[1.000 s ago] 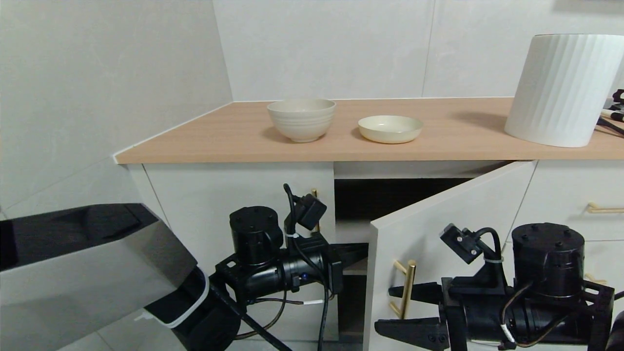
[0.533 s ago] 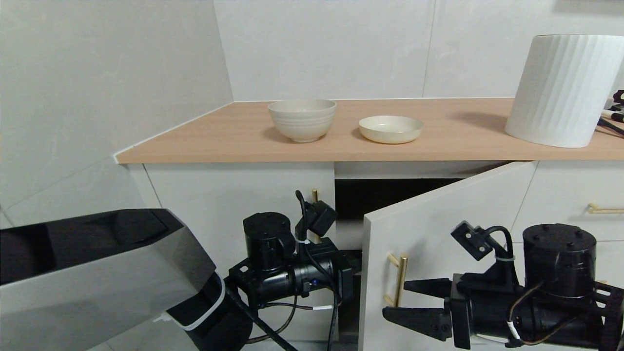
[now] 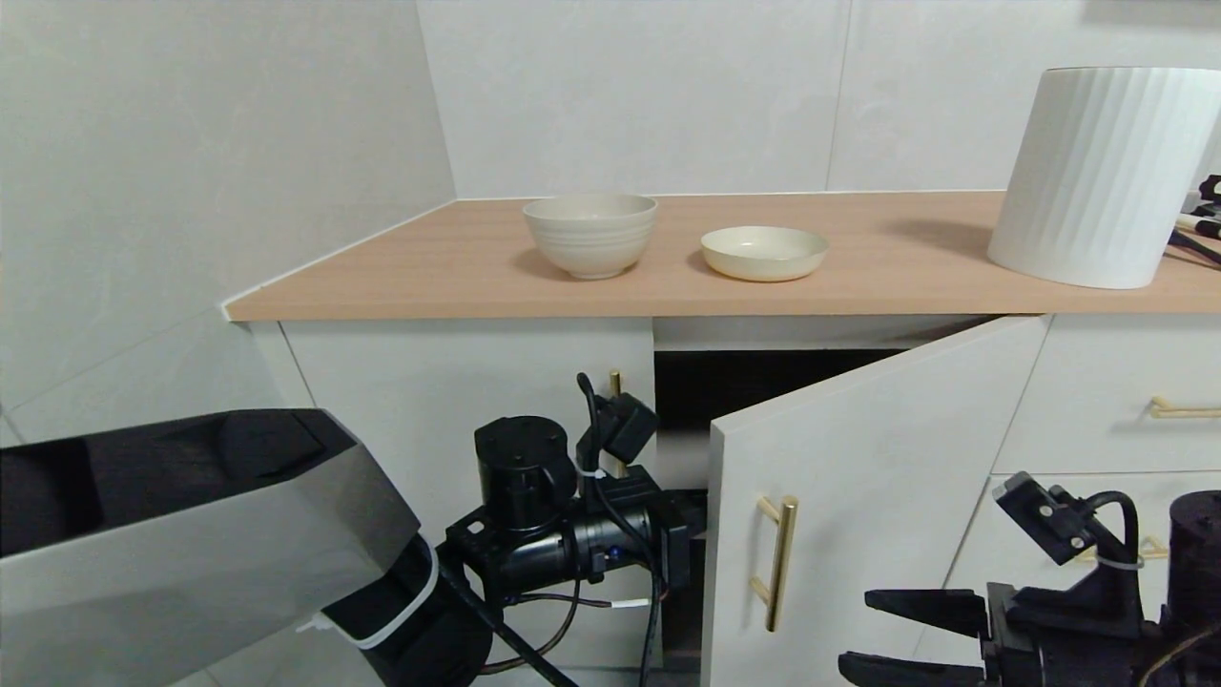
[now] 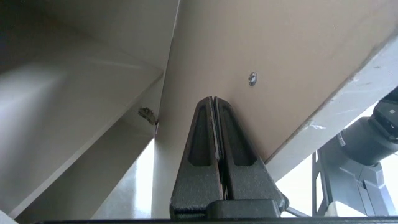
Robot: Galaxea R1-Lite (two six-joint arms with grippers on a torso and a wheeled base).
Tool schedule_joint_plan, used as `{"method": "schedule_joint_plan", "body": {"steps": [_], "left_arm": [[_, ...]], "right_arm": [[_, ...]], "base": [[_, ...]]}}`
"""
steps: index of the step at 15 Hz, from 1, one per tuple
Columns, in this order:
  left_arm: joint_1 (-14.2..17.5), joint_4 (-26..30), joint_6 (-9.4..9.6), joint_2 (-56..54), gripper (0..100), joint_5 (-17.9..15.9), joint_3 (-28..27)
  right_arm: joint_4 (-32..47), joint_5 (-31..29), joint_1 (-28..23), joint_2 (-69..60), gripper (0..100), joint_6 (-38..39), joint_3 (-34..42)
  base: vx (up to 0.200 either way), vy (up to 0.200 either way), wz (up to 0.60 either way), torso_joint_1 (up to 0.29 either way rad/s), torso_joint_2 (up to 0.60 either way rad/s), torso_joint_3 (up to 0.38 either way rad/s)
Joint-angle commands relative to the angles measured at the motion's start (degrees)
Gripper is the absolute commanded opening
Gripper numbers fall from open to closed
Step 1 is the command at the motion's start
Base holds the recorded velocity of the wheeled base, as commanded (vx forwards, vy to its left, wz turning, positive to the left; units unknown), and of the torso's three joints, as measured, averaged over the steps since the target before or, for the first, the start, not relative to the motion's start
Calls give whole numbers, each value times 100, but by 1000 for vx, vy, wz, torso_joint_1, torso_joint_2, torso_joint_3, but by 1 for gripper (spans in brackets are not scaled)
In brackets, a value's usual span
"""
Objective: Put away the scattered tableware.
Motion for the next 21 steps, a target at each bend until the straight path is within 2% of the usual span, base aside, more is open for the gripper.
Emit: {"method": "schedule_joint_plan", "body": {"steps": [1,3,8,12,13,18,21], "left_arm": [[-1,-7,-6,-60,0,2,10],[-1,-7,-14,-42,0,2,1],[-1,11,-23,2,0,2,-34],[-1,178,-58,380,0,-7,-571],[-1,530,-76,511,0,2,-922],[-62,837,-85,555,0,2,-1203],[-97,1118,-85,538,0,10,-1441]], "right_arm": [[-2,3,-11,-199,100,2,174],[-11,-6,-11,-191,100,2,174],[-2,-6,-11,-191,100,-60,183],[-2,3,-11,-164,100,-60,192],[-2,12,-11,-164,100,-60,201],[-20,3,-2,-199,100,-60,218],[-20,3,-11,-208,100,-60,218]], "base": [[0,0,0,0,0,0],[0,0,0,0,0,0],[-200,0,0,3,0,0],[-50,0,0,-1,1,2],[0,0,0,0,0,0],[0,0,0,0,0,0],[-200,0,0,5,2,-1]]}}
